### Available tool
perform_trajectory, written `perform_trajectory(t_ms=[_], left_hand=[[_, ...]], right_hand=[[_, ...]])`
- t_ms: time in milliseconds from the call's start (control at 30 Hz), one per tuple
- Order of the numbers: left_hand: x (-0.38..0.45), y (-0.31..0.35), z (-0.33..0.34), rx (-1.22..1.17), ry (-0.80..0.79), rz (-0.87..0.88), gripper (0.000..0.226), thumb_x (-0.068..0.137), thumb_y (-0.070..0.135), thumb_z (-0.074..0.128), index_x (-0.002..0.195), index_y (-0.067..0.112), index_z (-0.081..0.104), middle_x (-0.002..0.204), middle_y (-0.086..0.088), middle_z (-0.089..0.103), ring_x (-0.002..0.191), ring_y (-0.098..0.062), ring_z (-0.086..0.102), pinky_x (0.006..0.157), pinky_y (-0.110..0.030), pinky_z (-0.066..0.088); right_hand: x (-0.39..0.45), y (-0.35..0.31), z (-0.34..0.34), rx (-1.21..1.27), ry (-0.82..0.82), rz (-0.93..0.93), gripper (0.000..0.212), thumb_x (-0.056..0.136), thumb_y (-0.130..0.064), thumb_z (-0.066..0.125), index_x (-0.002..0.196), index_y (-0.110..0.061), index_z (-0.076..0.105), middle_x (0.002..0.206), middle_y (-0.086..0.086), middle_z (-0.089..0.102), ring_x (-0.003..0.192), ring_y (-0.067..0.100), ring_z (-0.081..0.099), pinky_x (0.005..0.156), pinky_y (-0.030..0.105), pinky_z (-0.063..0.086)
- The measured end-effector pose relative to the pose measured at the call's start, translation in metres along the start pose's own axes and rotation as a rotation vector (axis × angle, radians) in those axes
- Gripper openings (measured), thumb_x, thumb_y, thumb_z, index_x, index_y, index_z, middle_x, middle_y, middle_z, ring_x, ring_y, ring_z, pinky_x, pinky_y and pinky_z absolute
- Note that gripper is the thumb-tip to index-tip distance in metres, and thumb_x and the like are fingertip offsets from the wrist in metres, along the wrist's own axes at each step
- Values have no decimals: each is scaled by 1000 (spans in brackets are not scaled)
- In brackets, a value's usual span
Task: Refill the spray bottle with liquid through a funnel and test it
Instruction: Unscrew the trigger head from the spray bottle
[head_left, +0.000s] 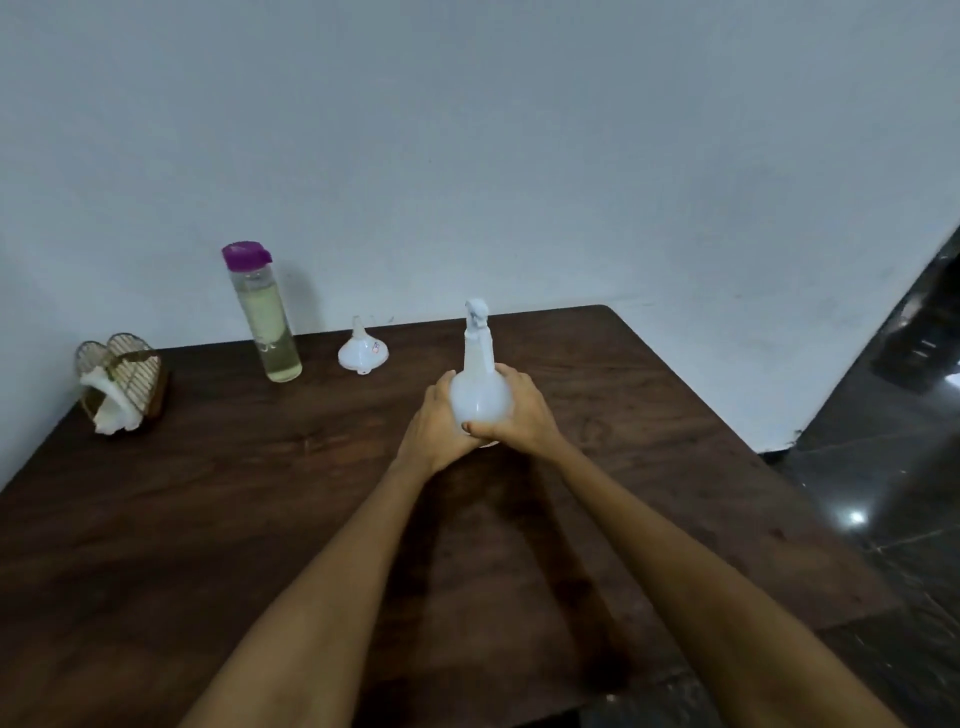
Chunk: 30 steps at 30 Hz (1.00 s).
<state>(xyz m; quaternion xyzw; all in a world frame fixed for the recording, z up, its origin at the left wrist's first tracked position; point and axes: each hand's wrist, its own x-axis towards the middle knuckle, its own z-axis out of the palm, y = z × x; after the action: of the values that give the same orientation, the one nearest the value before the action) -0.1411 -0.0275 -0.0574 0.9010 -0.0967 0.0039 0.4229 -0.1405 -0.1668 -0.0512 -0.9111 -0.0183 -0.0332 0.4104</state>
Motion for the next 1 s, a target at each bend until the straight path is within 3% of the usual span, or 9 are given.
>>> perform_trajectory(t_ms=[100,267,533,600,700,767,867,933,1000], left_hand=[[-37,-7,-4,50,21,24,97,54,49,77,136,21,33,130,-4,45,116,-23,52,93,-45,49],[-86,-22,-10,130,-51,29,115,48,73,72,142,26,27,136,2,44,124,-20,48,96,-43,48],[-112,10,1,128,-143,90,110,46,49,83,138,17,30,130,3,40,122,-21,44,98,-41,46],[-111,13,8,110,-88,70,99,50,41,87,131,16,36,123,3,42,116,-19,47,92,-37,48],[-108,13,13,79,-42,44,99,49,41,88,130,16,37,127,-1,42,119,-21,47,92,-34,49],[-105,14,15,53,-80,7,113,54,39,88,143,14,24,142,-4,31,133,-24,35,104,-37,41],[-100,22,15,36,-131,-49,125,55,41,88,150,15,10,152,-4,19,139,-26,25,111,-44,33],[-97,28,18,28,-87,-59,123,48,52,86,147,16,21,149,-3,30,135,-24,32,108,-46,37],[-94,31,23,0,-4,-35,104,52,56,83,137,15,38,136,-3,45,125,-22,43,101,-42,44]], right_hand=[[-40,-6,10,13,25,-68,103,48,-51,70,140,-20,35,134,4,43,120,21,47,98,44,45],[-94,-19,12,-77,-3,-81,97,47,-52,70,134,-23,38,127,2,47,115,21,51,90,41,50],[-128,-4,-5,-90,21,-41,78,62,-42,77,128,-21,42,119,1,48,111,20,50,90,41,50],[-126,1,-8,-135,-14,-24,84,57,-51,75,129,-23,41,117,-1,48,111,20,51,90,42,50],[-115,13,-11,-128,-85,1,109,47,-65,70,141,-23,33,135,2,45,125,23,45,101,44,45],[-112,10,-18,-82,-135,10,115,48,-59,72,147,-22,26,144,2,36,133,24,37,108,45,39],[-116,-7,-36,67,-120,-60,102,53,-39,65,146,-18,29,148,5,36,136,23,35,112,44,35],[-117,-17,-45,220,-92,-105,90,60,-24,59,145,-13,31,146,2,37,136,17,34,111,35,34],[-117,-31,-53,407,-23,-110,70,76,-17,58,142,-10,37,140,6,44,127,15,41,99,28,43]])
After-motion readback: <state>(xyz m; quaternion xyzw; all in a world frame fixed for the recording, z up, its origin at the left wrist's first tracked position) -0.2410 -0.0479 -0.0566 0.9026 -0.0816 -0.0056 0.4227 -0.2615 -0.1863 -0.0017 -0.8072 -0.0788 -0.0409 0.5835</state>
